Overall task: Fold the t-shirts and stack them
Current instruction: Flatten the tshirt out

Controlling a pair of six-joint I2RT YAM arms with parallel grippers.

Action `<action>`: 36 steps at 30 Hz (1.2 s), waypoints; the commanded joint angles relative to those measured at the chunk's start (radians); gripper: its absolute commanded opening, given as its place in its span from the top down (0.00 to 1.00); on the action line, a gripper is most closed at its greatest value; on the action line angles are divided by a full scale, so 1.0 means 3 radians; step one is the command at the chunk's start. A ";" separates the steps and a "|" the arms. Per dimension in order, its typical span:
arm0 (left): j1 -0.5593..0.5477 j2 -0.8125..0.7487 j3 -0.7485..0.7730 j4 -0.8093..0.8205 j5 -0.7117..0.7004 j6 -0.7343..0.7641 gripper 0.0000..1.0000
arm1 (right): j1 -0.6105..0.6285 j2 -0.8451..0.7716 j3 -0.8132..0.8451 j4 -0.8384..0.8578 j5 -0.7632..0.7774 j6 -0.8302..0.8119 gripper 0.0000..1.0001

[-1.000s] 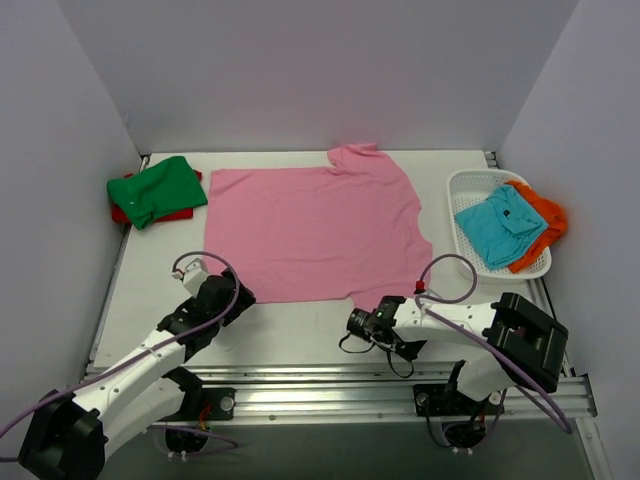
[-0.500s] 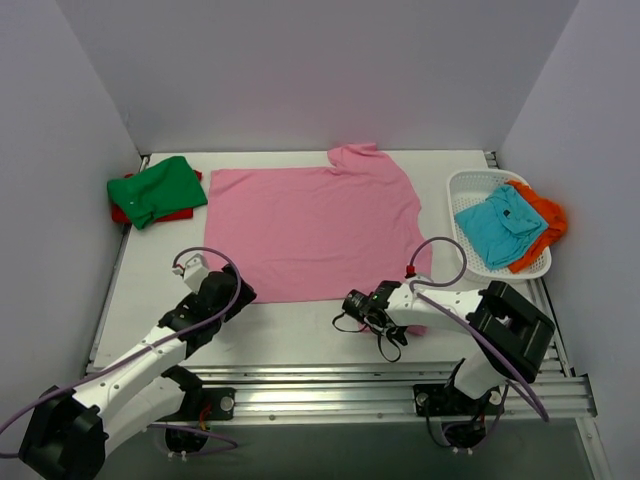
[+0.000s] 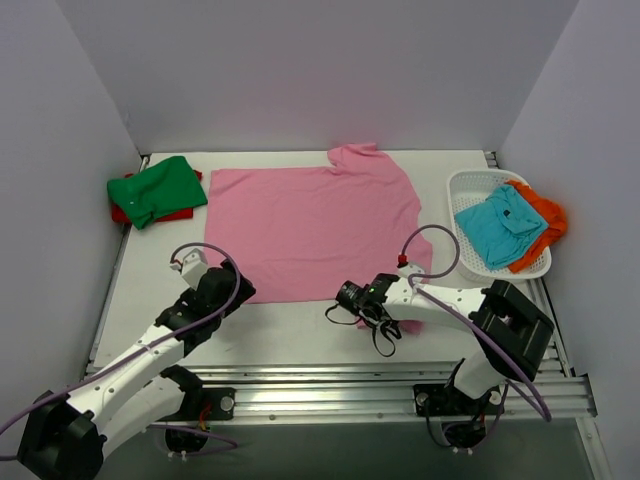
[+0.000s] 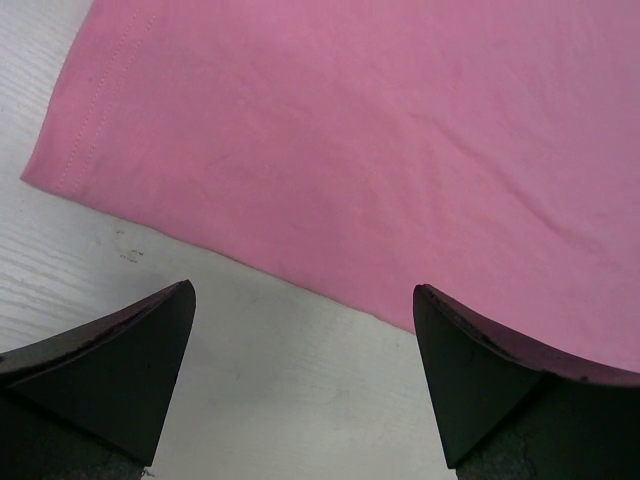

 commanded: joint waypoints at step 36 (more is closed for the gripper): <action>-0.0033 0.0043 0.0147 0.0089 -0.0128 0.0128 0.00 | 0.0204 0.0054 -0.0307 0.0979 -0.0604 -0.0646 0.47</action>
